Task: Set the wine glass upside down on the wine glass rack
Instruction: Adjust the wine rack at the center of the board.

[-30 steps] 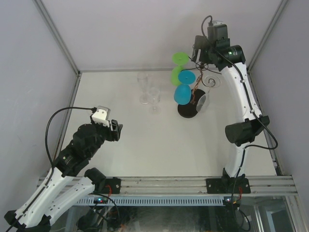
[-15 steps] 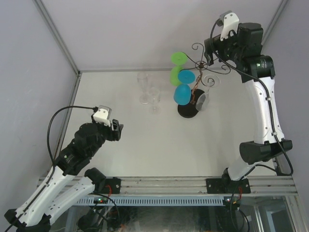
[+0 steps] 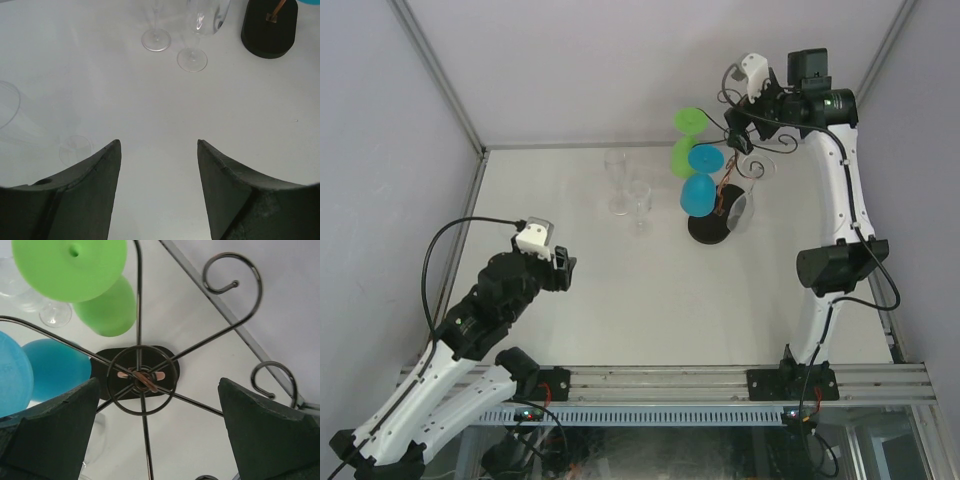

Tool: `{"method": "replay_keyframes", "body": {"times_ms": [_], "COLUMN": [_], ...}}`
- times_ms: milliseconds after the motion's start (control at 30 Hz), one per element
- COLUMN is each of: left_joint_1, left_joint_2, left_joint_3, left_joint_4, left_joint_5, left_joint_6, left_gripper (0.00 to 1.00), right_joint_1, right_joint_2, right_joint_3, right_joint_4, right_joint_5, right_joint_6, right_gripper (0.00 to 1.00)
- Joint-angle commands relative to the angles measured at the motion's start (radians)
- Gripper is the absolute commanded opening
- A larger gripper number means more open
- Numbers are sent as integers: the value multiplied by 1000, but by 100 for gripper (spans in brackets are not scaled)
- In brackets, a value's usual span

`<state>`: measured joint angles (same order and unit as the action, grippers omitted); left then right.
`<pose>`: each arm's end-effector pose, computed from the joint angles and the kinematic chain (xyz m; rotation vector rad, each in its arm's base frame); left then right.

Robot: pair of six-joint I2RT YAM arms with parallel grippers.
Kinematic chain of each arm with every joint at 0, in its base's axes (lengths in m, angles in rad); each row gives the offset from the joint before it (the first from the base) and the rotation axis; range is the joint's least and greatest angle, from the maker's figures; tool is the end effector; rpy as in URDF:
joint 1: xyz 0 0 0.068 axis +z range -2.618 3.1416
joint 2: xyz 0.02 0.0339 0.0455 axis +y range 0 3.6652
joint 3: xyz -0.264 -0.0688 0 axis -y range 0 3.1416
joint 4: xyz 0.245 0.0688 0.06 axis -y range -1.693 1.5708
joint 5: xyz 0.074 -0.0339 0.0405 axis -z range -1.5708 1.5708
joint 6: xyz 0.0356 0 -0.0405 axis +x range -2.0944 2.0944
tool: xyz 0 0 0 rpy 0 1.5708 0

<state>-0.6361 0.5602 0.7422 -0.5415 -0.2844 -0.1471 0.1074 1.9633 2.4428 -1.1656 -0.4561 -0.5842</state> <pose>0.1087 -0.0678 0.3191 0.2792 1.9030 -0.2526 0.3887 0.0577 0.4566 -0.9614 1.9637 0.2470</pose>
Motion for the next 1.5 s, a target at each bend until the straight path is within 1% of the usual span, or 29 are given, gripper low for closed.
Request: {"method": "replay_keyframes", "body": {"times_ms": [0,267,433,500,600,867,1000,1067,1167,1300,1367,1467], "left_joint_1": [6,7,7,7,7,7,7,7,7,7,7,7], "left_joint_2": [13,18,22,22,21,15,11,9,6,5,6,4], "left_joint_3": [-1,-1,1,1,2,0,-1,-1,-1,-2,-1,-2], "left_joint_4": [26,25,25,25,26,26,26,24,24,23,24,24], "left_joint_5": [-10,-17,-16,-16,-16,-17,-18,-18,-17,-15,-13,-12], "left_joint_6": [9,11,12,12,13,12,12,12,11,11,11,11], "left_gripper": [66,66,66,66,66,66,66,66,67,66,66,66], "right_joint_1": [12,36,47,48,57,92,107,114,127,162,182,211], "right_joint_2": [-10,23,46,51,59,63,66,64,56,38,20,3], "right_joint_3": [43,44,44,44,43,44,44,43,39,34,14,1], "right_joint_4": [-23,-35,-55,-56,-56,-64,-64,-60,-42,-21,1,22], "right_joint_5": [-60,-30,-20,-23,-9,43,92,118,183,291,354,432], "right_joint_6": [-63,-100,-106,-101,-81,-39,-19,-4,27,76,108,157], "right_gripper": [99,98,96,94,87,74,63,53,41,23,12,5]}}
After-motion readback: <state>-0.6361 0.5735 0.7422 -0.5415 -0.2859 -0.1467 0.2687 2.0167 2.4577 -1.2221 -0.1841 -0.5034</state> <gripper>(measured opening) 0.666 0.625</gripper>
